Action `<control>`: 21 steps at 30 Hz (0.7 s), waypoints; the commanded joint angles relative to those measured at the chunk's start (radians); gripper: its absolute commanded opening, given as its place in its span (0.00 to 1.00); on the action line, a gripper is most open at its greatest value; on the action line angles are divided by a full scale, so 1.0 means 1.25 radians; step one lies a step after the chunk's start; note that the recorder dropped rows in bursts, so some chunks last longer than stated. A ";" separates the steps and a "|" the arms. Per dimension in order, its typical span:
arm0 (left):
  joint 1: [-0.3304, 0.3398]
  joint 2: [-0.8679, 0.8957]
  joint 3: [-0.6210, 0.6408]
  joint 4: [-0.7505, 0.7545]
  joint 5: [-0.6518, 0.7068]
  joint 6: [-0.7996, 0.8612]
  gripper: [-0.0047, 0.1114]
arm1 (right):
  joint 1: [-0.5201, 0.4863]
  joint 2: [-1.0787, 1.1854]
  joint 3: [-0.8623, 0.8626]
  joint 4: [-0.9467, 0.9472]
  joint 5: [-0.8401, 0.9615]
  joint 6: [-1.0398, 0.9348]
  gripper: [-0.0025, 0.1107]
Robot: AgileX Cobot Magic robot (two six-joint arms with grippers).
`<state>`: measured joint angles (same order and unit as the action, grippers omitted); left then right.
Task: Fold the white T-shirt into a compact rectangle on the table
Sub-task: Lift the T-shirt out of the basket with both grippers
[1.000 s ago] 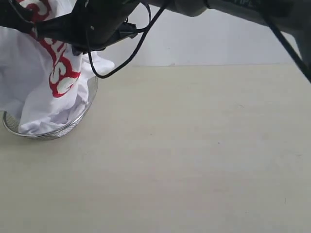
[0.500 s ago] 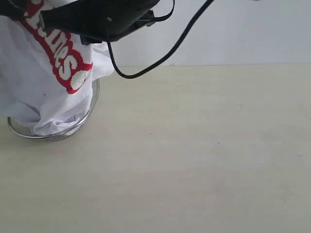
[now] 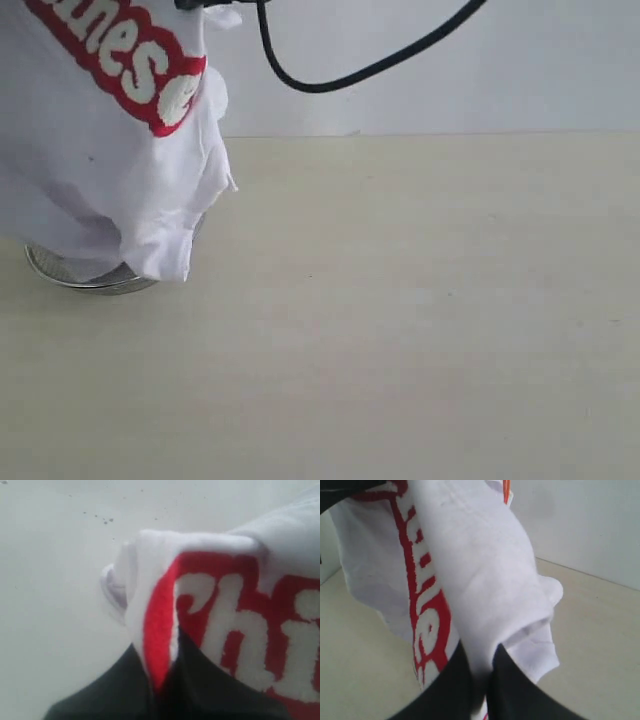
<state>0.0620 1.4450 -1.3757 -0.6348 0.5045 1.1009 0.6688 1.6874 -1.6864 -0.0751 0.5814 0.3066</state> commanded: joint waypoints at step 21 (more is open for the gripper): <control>-0.002 -0.127 -0.129 -0.010 0.039 -0.116 0.08 | 0.000 -0.143 0.002 -0.020 0.044 -0.017 0.02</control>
<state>0.0612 1.3161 -1.5221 -0.6284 0.5779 0.9851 0.6688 1.5431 -1.6864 -0.0886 0.6339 0.2965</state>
